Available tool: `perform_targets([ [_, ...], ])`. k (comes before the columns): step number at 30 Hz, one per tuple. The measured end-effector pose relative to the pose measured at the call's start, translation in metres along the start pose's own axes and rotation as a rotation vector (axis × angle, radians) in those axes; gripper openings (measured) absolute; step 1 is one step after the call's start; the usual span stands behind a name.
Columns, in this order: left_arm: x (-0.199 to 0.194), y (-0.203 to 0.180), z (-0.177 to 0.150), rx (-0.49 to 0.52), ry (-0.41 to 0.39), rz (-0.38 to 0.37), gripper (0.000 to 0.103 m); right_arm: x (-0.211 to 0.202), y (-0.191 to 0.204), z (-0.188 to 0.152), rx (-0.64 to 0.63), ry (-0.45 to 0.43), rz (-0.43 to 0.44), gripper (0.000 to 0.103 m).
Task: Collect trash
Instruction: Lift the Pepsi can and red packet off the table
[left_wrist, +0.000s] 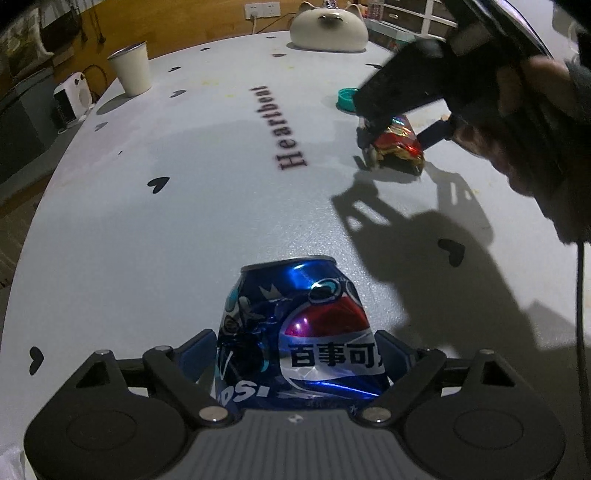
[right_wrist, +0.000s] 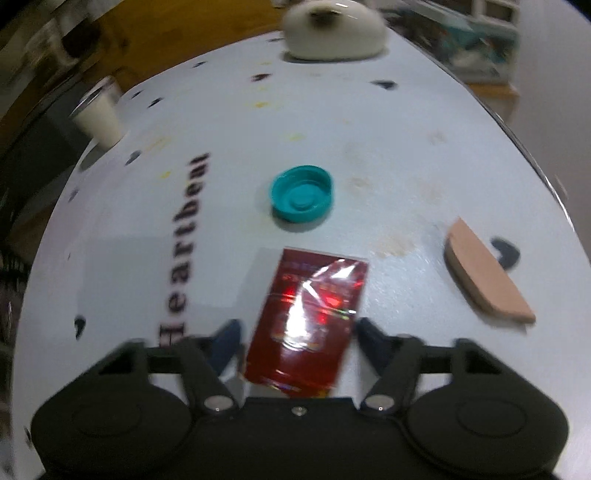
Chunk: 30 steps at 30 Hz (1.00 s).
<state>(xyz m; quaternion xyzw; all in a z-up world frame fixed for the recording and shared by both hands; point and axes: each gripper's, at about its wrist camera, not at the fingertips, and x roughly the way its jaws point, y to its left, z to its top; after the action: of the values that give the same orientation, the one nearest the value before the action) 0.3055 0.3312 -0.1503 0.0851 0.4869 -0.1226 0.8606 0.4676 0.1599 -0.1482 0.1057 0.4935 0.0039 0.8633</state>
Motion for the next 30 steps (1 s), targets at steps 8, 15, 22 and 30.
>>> perform_targets([
  [8, -0.004, 0.007, -0.005, -0.134, -0.021, 0.002, 0.086, -0.011, -0.014, -0.012, -0.191, -0.007, 0.093, 0.051],
  [15, -0.018, 0.004, -0.008, -0.24, -0.057, 0.029, 0.084, -0.037, -0.024, -0.045, -0.346, -0.023, 0.136, 0.048],
  [22, -0.037, -0.009, -0.01, -0.302, -0.097, 0.057, 0.081, -0.075, -0.038, -0.075, -0.432, -0.056, 0.182, 0.047],
  [30, -0.051, -0.029, -0.017, -0.341, -0.114, 0.062, 0.074, -0.109, -0.059, -0.098, -0.423, -0.076, 0.212, 0.047],
])
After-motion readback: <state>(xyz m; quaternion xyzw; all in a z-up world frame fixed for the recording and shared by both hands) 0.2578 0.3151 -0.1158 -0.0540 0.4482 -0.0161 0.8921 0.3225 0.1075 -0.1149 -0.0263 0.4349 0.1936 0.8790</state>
